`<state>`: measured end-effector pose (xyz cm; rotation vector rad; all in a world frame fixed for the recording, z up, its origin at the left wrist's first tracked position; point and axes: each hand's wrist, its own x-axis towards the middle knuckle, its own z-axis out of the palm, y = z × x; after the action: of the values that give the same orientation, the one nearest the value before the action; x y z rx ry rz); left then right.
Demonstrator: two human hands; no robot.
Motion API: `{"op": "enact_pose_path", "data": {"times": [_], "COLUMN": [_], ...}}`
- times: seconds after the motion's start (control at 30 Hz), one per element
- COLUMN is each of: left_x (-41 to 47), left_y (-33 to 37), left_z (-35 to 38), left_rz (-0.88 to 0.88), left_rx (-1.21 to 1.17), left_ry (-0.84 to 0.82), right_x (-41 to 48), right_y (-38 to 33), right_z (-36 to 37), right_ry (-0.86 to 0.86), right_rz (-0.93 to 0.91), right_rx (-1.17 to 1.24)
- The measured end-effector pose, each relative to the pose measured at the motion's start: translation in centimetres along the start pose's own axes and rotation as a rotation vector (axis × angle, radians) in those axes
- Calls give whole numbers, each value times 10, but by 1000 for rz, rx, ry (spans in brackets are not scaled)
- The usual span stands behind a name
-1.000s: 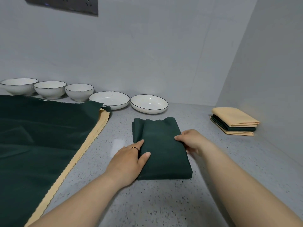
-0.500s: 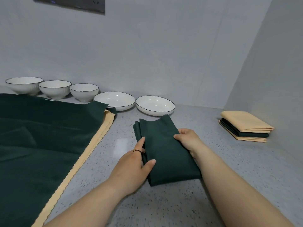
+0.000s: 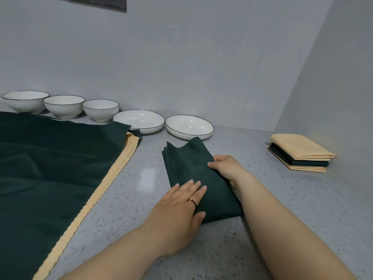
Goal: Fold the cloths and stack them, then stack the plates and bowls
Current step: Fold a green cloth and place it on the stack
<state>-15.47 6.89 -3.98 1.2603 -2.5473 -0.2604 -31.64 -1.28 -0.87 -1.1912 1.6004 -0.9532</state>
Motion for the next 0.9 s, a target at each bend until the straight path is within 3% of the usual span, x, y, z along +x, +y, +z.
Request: {"op": "enact_pose_path", "data": {"times": [0.13, 0.4, 0.5, 0.57, 0.67, 0.9], "left_x": [2, 0, -5, -10, -13, -33], "left_y": [-5, -3, 3, 7, 12, 13], "left_z": [6, -1, -8, -9, -2, 9], "left_rz": [-11, 34, 71, 197, 307, 301], "left_rx": [86, 85, 133, 181, 261, 485], "left_ry": [-104, -141, -45, 154, 223, 183], "right_x": [-5, -52, -69, -79, -91, -126], "right_y": [-4, 7, 18, 23, 27, 30], "right_z": [-4, -26, -30, -30, -25, -13], "right_ry": [-23, -155, -111, -87, -78, -3], "right_rz": [27, 104, 91, 88, 77, -25], "right_rx": [-10, -167, -99, -29, 20, -116]}}
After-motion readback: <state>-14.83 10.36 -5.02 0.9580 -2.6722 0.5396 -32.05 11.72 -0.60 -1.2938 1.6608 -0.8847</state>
